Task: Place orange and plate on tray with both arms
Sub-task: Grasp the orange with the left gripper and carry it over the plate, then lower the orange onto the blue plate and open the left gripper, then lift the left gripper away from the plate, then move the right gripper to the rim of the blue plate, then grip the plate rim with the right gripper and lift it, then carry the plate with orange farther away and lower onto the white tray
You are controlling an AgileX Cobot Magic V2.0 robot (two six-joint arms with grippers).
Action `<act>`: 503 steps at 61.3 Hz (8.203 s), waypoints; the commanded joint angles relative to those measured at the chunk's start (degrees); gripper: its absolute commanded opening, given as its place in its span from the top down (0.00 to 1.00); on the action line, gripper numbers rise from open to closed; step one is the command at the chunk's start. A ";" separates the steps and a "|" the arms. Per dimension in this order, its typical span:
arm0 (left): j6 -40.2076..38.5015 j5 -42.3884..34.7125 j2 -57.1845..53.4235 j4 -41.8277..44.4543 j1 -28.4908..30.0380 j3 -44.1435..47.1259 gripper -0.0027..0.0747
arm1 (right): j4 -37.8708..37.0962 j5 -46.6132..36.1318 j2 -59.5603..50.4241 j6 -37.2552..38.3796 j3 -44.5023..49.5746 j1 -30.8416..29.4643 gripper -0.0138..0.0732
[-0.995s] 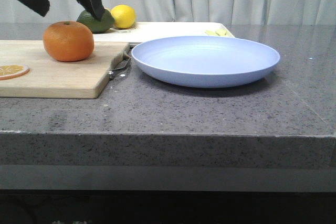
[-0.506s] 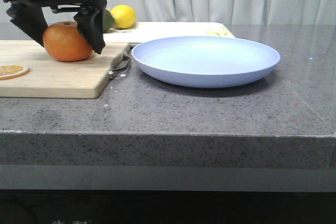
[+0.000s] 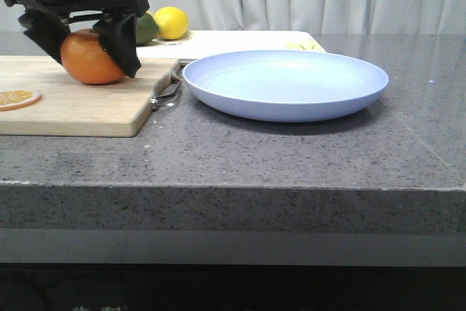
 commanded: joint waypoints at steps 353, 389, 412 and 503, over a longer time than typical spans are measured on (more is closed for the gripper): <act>-2.19 -28.53 -104.05 -1.33 13.21 67.73 0.99 | 15.15 15.77 58.98 -0.50 -37.63 5.15 0.55; -2.19 -28.53 -104.05 -1.33 13.21 67.73 0.99 | 17.69 21.90 58.98 -0.50 -41.33 5.08 0.91; -2.19 -28.53 -104.05 -1.33 13.21 67.73 0.99 | 22.31 27.88 60.19 -0.05 -50.04 4.97 0.91; -2.19 -28.53 -104.05 -1.33 13.21 67.73 0.99 | 22.00 31.43 107.20 14.59 -121.19 4.97 0.91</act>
